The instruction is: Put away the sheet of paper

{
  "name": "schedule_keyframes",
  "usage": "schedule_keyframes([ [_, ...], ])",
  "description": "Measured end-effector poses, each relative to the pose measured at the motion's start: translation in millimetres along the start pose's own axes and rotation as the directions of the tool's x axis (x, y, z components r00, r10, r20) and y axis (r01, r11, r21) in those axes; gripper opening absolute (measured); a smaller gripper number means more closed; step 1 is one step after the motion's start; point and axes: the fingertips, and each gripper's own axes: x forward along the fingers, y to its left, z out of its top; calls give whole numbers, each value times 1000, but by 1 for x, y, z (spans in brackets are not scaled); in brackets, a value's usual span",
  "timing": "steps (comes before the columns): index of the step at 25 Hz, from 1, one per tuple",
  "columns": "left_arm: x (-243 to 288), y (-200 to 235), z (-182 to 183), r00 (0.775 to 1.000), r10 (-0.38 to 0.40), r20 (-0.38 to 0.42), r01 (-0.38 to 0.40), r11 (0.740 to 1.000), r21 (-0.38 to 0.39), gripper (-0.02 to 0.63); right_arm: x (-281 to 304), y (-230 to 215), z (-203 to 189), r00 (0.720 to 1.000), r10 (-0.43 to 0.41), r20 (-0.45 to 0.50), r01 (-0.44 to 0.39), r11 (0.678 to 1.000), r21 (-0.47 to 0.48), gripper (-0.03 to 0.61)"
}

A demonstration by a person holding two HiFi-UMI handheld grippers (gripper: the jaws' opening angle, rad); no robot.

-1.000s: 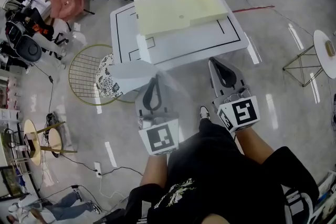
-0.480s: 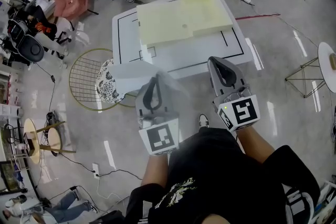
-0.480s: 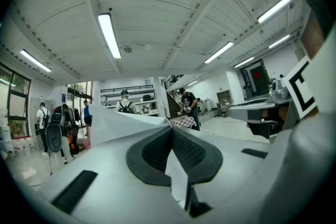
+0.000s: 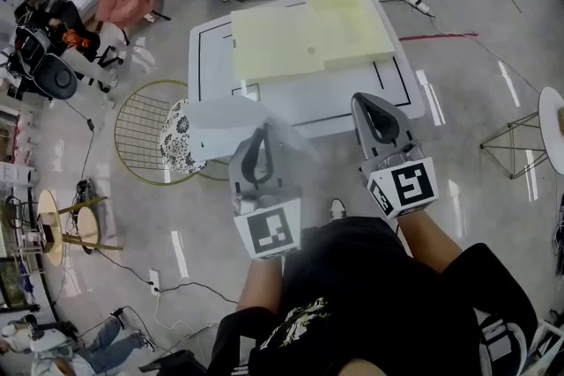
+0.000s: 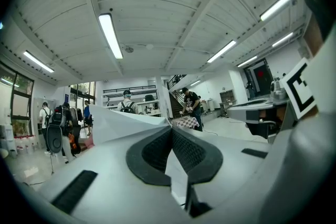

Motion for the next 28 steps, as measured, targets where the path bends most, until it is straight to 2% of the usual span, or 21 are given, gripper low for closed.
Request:
schedule_keyframes([
  [15, 7, -4, -4, 999, 27, -31, -27, 1000, 16, 2, 6, -10, -8, 1000, 25, 4, -25, 999, 29, -8],
  [28, 42, -10, 1, 1000, -15, -13, 16, 1000, 12, 2, 21, -32, -11, 1000, -9, -11, 9, 1000, 18, -8],
])
